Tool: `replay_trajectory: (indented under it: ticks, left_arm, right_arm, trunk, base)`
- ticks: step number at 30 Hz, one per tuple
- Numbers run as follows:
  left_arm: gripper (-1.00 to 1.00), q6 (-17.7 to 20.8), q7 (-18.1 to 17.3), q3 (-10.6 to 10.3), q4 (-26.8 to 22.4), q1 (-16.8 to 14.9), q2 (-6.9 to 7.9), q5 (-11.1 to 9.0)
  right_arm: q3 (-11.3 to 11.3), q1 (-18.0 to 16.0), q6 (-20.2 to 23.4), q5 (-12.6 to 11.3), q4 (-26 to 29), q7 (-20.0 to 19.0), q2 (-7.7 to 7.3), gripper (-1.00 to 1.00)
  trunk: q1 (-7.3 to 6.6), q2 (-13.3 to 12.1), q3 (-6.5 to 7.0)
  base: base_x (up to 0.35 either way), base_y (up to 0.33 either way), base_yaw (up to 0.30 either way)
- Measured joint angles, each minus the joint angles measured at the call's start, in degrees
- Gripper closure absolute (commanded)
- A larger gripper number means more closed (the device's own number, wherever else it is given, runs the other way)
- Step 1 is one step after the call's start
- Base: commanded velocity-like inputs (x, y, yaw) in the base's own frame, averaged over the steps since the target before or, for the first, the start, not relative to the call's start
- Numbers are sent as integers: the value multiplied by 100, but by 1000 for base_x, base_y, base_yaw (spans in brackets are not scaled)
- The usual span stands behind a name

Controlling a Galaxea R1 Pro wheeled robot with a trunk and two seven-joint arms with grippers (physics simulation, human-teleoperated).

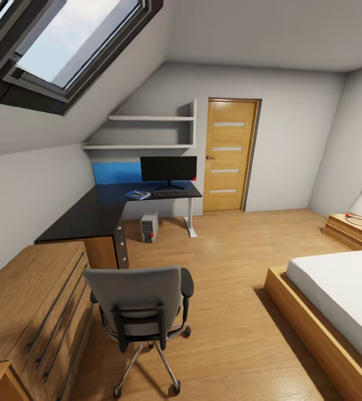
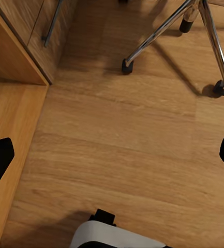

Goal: In the bedroom, organize the workspace by keeping the computer under the desk, ensuring the monitor is on the desk, placing the keyboard on the desk next to the monitor, placing the mouse on the desk next to the keyboard, moving the folder from the swivel chair onto the desk next to the mouse, stacking the notebook on top of the folder with the pen on top of the notebook, and positioning the swivel chair next to the desk.

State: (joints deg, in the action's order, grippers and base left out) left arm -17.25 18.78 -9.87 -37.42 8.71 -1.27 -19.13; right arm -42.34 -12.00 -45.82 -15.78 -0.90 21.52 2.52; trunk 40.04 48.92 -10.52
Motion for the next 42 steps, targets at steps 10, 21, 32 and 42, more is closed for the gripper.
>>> replay_trajectory:
  ticks: [10,21,32,42]
  left_arm:
    - [-100,6,13,1,-36,-1,1,9]
    - [-100,27,14,-6,-39,0,-10,10]
    - [-100,34,10,-4,-34,0,-12,10]
    - [-100,33,-21,-16,-33,0,-19,9]
  right_arm:
    - [4,0,9,-4,8,4,24,-100]
    - [4,0,9,-5,9,4,20,-100]
    - [4,0,10,-4,3,3,22,-100]
    - [2,0,9,-5,2,4,26,-100]
  trunk:
    - [220,402,-180]
    - [461,843,-378]
    - [703,1285,-576]
    - [923,1686,-755]
  base:
    - [0,0,0]
    - [0,18,0]
    - [5,266,0]
    - [5,40,0]
